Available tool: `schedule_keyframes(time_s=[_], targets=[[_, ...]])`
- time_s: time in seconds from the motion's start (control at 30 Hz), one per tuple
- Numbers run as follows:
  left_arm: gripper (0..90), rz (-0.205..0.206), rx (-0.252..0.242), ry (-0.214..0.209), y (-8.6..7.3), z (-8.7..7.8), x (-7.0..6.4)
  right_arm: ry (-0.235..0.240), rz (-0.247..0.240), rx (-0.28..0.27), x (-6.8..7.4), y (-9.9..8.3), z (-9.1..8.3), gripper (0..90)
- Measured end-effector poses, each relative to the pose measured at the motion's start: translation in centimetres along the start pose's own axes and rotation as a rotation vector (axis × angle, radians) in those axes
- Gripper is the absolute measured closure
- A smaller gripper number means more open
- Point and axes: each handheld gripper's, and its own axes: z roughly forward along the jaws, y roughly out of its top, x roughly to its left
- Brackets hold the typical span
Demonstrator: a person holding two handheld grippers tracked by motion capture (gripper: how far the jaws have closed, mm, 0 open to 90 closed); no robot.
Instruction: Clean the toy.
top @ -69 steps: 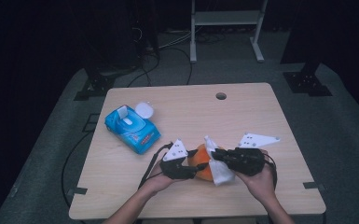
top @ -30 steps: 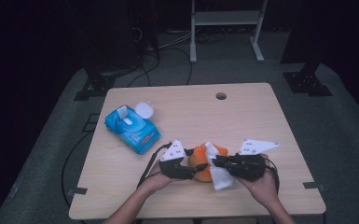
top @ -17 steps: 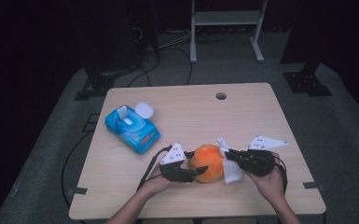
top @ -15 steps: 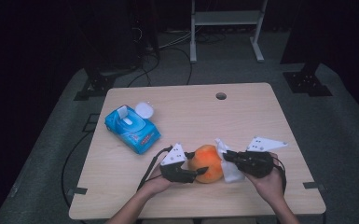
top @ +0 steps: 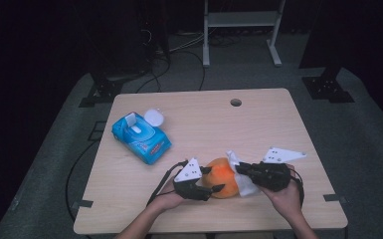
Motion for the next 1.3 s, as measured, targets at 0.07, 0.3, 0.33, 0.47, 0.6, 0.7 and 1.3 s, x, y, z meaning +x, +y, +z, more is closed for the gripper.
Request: schedule_keyframes(time_s=[0.07,0.3,0.33,0.47,0.6,0.7,1.3], targets=[[37.8,0.009,0.007,0.000,0.0,0.0,-0.2,0.001,-0.027,0.009,0.6,0.3,0.4,82.5],[37.8,0.031,0.015,-0.009,0.2,0.4,-0.7,-0.067,0.070,0.030,-2.0,-0.8,-0.4,83.1],[37.9,0.036,0.016,-0.013,0.2,0.4,-0.8,-0.064,0.070,0.024,-2.0,-0.7,-0.6,83.1],[37.8,0.062,0.026,-0.018,0.3,0.8,-1.3,0.016,0.032,0.021,-0.2,0.5,-0.1,83.1],[37.6,0.097,0.036,-0.024,0.3,0.8,-1.8,0.051,0.001,0.038,1.2,1.2,1.0,83.2],[37.7,0.125,0.045,-0.024,0.3,1.0,-2.1,0.034,0.007,0.056,0.6,1.0,1.2,83.3],[38.6,0.140,0.046,-0.017,0.4,1.3,-2.3,0.011,0.021,0.086,-0.2,0.6,1.0,83.3]])
